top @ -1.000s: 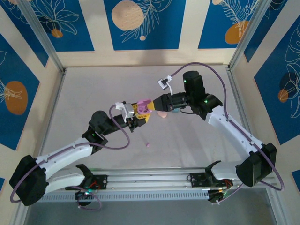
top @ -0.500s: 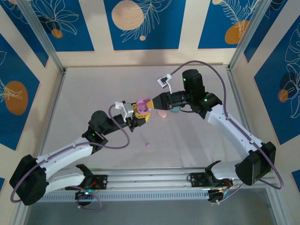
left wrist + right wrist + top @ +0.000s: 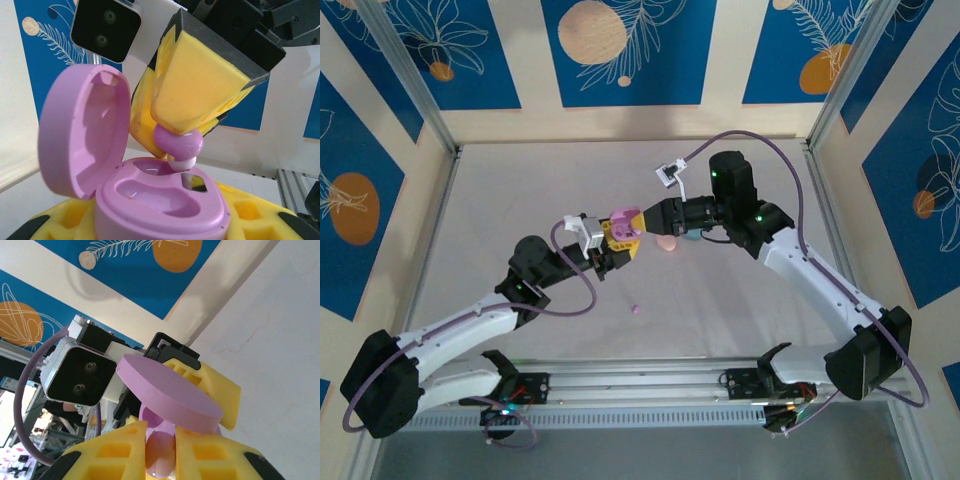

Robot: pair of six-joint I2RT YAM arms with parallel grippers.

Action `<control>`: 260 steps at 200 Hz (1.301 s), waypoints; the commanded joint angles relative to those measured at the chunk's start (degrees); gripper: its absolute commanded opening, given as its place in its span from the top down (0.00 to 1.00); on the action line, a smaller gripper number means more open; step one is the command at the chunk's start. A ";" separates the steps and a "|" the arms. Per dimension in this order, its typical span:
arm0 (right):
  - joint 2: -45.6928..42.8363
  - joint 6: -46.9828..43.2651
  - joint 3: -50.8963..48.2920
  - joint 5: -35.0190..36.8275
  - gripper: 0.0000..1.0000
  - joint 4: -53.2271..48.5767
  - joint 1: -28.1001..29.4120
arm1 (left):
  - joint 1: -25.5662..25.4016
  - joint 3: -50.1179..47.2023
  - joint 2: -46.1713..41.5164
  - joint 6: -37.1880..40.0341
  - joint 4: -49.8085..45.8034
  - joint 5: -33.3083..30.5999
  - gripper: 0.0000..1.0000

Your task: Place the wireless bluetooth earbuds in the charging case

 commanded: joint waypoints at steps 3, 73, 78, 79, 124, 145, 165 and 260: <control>-1.90 -3.92 -1.72 6.16 0.80 3.33 0.82 | -0.46 1.33 -0.11 -1.22 4.53 3.87 0.79; -3.62 -7.64 -4.16 8.99 0.80 5.19 2.63 | -0.53 1.03 -0.01 -2.51 6.26 4.00 0.79; -3.77 -7.60 -4.28 9.21 0.80 5.48 2.72 | -0.52 1.01 0.01 -2.59 6.31 3.90 0.79; -3.78 -7.60 -4.29 9.29 0.80 5.54 2.72 | -0.53 0.95 0.01 -2.59 6.31 3.91 0.79; -5.40 -4.95 -6.14 11.17 0.81 9.97 3.08 | -0.46 0.64 0.25 -3.33 7.66 3.34 0.79; -5.28 -2.39 -5.97 9.70 0.80 11.50 3.07 | -0.49 0.62 0.83 -3.81 8.81 2.93 0.79; -5.05 -0.39 -5.82 8.87 0.80 12.02 2.77 | -0.54 0.64 1.46 -4.38 9.88 2.86 0.79; -4.01 -10.68 -2.51 13.37 0.76 -1.70 2.80 | -0.54 1.03 0.80 -4.42 9.30 2.67 0.79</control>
